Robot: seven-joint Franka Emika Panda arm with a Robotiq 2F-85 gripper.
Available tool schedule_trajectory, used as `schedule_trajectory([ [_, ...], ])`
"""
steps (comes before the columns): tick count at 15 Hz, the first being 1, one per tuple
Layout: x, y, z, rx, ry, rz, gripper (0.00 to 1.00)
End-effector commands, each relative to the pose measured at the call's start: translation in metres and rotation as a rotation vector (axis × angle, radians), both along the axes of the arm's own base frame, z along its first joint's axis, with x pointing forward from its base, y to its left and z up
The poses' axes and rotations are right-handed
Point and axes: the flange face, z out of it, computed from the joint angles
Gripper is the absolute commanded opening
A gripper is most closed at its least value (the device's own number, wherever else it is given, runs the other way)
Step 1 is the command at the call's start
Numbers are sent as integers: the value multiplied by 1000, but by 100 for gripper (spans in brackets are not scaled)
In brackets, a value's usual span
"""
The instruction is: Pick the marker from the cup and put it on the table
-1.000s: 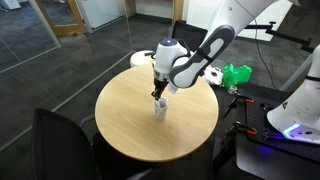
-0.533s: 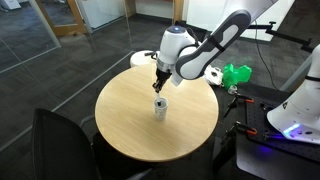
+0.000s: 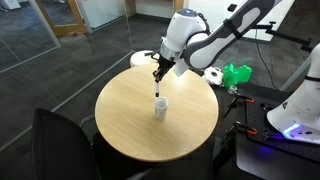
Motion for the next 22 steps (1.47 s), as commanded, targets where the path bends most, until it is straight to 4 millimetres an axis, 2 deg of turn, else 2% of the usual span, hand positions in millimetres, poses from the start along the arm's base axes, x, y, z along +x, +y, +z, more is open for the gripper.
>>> schedule_trajectory([
  [1,-15,-15,28,1,-10,-115,5],
  [8,-1,-77,52,-10,133,-356,5],
  [13,19,-122,45,26,317,-430,5],
  [14,4,-114,49,3,257,-424,5],
  [15,7,-119,48,3,266,-428,19],
  [19,7,-116,44,2,270,-422,19],
  [20,7,-115,44,2,270,-420,5],
  [22,10,-120,29,16,322,-442,5],
])
